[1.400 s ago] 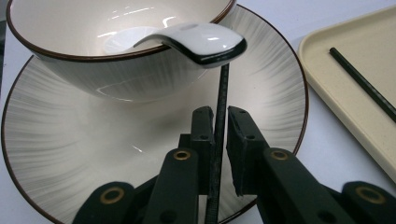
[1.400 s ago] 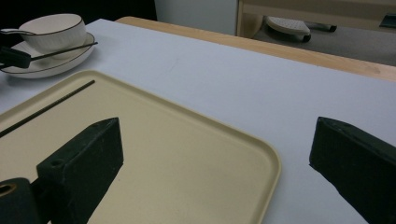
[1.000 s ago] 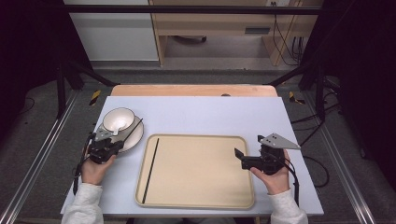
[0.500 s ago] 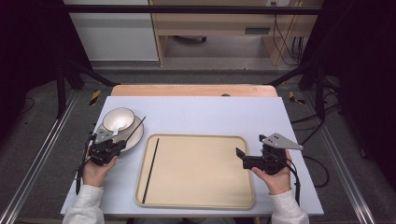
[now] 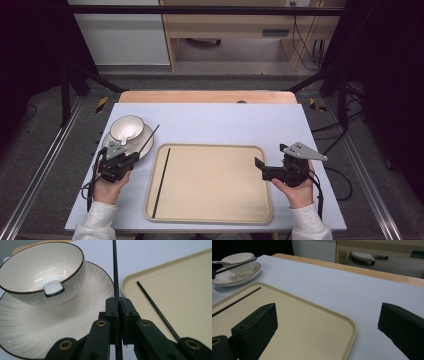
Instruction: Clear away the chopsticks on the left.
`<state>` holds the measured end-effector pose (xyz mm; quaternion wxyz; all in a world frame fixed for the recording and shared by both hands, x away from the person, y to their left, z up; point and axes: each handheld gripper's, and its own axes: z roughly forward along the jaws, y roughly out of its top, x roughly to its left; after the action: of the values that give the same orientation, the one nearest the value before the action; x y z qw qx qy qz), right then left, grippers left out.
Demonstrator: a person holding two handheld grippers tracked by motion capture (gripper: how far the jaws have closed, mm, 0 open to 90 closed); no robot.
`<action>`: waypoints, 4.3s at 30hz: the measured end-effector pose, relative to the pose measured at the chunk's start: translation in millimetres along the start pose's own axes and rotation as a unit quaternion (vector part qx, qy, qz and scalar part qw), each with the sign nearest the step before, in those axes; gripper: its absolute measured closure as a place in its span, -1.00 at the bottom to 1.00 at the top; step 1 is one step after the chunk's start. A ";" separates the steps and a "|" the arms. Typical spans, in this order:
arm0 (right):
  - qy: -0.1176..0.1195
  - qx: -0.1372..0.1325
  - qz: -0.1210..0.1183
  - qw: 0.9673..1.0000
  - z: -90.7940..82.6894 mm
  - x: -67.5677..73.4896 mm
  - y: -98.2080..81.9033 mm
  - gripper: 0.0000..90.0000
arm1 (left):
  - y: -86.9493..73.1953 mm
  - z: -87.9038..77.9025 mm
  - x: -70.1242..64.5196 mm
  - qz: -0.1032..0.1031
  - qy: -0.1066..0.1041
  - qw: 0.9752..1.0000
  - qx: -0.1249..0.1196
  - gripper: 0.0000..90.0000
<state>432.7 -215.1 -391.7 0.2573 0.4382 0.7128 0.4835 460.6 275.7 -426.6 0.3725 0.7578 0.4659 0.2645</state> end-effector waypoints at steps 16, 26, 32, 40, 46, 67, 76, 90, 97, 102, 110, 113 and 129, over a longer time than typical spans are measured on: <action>-0.004 -0.006 0.002 1.000 -3.7 -1.9 1.3 -0.94 | -2.6 -22.7 -39.2 -0.028 0.015 0.999 -0.036 0.90; -0.003 -0.007 0.002 1.000 -4.2 -1.2 1.5 -0.94 | -2.6 -31.3 -65.4 -0.057 0.026 0.996 -0.062 0.90; -0.001 -0.007 0.003 1.000 -4.0 -0.1 1.9 -0.94 | -4.5 -36.2 -75.5 -0.076 0.040 0.994 -0.065 0.90; 0.002 -0.011 0.005 1.000 -6.4 0.0 3.3 -0.94 | -2.6 -37.0 -88.4 -0.102 0.054 0.990 -0.080 0.90; 0.004 -0.013 0.004 1.000 -7.1 0.2 3.5 -0.94 | -9.4 -33.5 -99.6 -0.112 0.053 0.989 -0.080 0.90; 0.008 -0.002 0.001 1.000 -1.0 2.6 0.9 -0.94 | -42.1 -9.5 -123.4 -0.144 0.050 0.985 -0.082 0.90; 0.008 -0.001 0.000 1.000 0.2 3.2 0.6 -0.94 | -51.3 3.0 -124.6 -0.150 0.049 0.986 -0.061 0.90; 0.008 0.001 -0.001 1.000 1.3 3.5 -0.1 -0.94 | -51.0 15.4 -125.8 -0.144 0.054 0.988 -0.019 0.90; 0.008 0.002 -0.001 1.000 1.6 4.2 -0.2 -0.94 | -49.4 18.0 -126.4 -0.138 0.056 0.989 -0.002 0.89; 0.008 0.002 -0.002 1.000 2.4 4.4 -0.4 -0.94 | -48.4 19.1 -126.9 -0.132 0.054 0.990 0.006 0.87; 0.008 0.002 -0.001 1.000 2.4 4.2 -0.5 -0.94 | -45.4 17.3 -126.3 -0.120 0.041 0.992 0.005 0.79; 0.008 0.002 0.001 1.000 1.6 3.1 -0.6 -0.94 | -40.1 11.8 -124.9 -0.115 0.027 0.993 -0.014 0.71; 0.004 -0.007 0.009 1.000 -4.3 -0.8 0.6 -0.94 | 10.1 -22.5 -103.4 0.007 -0.086 0.995 -0.048 0.04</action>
<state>429.9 -217.7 -389.5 0.2536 0.4404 0.7064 0.4926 404.9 186.5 -410.9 0.4452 0.7621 0.4134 0.2237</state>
